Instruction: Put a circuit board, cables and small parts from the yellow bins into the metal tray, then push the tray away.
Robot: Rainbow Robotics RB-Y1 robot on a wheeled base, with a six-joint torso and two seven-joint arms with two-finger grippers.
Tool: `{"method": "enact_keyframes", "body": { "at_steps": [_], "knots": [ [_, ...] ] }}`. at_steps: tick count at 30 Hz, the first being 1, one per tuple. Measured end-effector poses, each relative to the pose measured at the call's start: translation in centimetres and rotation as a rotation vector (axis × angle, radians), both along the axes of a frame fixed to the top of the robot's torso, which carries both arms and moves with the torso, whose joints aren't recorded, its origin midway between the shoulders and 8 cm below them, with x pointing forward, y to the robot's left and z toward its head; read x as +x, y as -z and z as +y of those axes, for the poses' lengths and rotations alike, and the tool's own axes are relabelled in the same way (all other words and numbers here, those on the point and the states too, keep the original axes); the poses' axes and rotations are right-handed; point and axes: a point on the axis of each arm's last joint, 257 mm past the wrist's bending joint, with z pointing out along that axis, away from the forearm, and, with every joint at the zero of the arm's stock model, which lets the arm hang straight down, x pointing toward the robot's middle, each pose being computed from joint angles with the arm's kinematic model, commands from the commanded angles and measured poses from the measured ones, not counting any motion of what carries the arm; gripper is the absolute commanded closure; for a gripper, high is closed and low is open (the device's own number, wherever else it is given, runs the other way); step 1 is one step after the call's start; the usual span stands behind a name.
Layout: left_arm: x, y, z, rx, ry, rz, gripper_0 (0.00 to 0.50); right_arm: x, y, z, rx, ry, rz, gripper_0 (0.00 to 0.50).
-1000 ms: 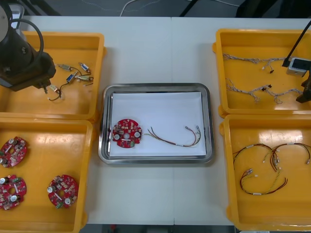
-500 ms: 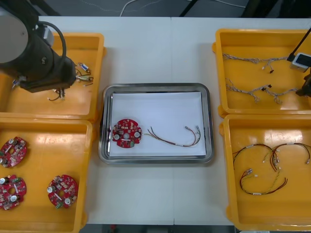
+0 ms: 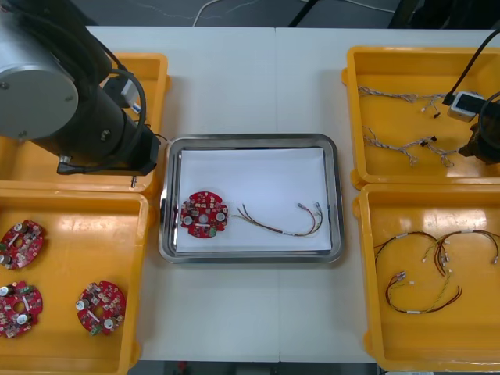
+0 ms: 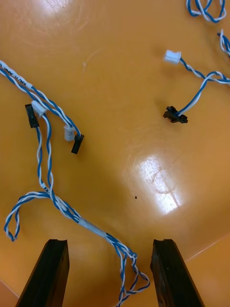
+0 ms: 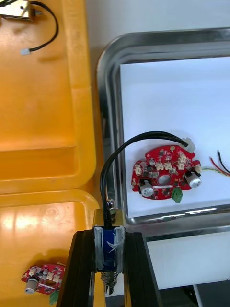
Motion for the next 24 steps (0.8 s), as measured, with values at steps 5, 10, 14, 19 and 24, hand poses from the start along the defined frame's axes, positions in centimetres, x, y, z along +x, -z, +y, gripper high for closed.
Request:
{"method": "enact_keyframes", "body": {
  "at_steps": [5, 10, 14, 19, 24],
  "knots": [
    [-1.0, 0.9, -1.2, 0.039, 0.056, -0.001, 0.5, -0.2, 0.6, -0.7, 0.005, 0.02, 0.008, 0.0],
    [-1.1, 2.2, -2.4, 0.104, 0.083, -0.027, 0.5, 0.1, 0.9, -0.7, -0.004, 0.018, -0.001, 0.0],
    [-1.0, 2.7, -3.9, 0.101, 0.081, -0.042, 0.5, 0.5, 1.4, -0.3, -0.028, 0.0, -0.006, 0.0],
    [-1.0, 2.5, -4.9, 0.074, 0.07, -0.046, 0.5, 0.3, 2.7, -0.3, -0.038, 0.001, 0.023, 0.0],
    [-0.9, 2.3, -5.0, 0.071, 0.065, -0.051, 0.5, 0.4, 2.7, -1.1, -0.029, 0.028, 0.033, 0.0]
  ]
}}
